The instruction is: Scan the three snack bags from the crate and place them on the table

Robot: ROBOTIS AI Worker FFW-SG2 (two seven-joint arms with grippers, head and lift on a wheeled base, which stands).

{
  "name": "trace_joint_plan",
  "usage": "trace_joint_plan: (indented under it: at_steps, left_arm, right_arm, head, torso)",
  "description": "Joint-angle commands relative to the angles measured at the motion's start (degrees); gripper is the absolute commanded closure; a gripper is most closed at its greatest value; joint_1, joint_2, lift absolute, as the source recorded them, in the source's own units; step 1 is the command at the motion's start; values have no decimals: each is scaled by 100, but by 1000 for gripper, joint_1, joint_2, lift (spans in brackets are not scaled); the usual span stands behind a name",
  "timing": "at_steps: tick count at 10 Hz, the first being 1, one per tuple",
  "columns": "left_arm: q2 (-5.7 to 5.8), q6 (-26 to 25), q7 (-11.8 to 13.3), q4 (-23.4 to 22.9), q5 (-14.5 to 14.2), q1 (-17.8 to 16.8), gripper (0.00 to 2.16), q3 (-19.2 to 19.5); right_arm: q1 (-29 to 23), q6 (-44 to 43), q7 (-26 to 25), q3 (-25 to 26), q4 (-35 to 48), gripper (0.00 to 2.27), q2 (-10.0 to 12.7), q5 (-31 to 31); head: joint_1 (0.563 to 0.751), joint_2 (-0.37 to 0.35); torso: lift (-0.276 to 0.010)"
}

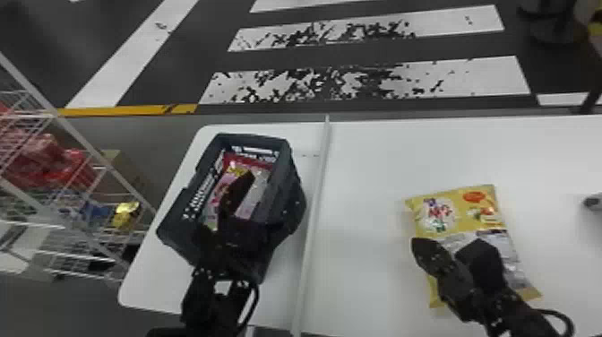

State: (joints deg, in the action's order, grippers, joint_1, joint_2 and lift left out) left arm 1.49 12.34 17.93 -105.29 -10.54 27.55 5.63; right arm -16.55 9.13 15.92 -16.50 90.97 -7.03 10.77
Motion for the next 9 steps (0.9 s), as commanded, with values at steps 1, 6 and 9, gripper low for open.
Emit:
trace_joint_plan:
  at_steps: [1, 6, 9]
  left_arm:
    - [0, 0, 0, 17, 0, -4, 36, -1]
    - [9, 18, 26, 105, -27, -39, 36, -1]
    - [9, 18, 35, 114, -27, -39, 36, -1]
  right_arm:
    - [73, 103, -1, 138, -9, 2253, -9, 83]
    - [169, 191, 25, 411, -53, 2253, -159, 127]
    - [81, 156, 78, 534, 53, 2253, -238, 118]
  head:
    - [695, 223]
    - [695, 166]
    - [695, 136]
  torso:
    - [-62]
    - [-62]
    - [-62]
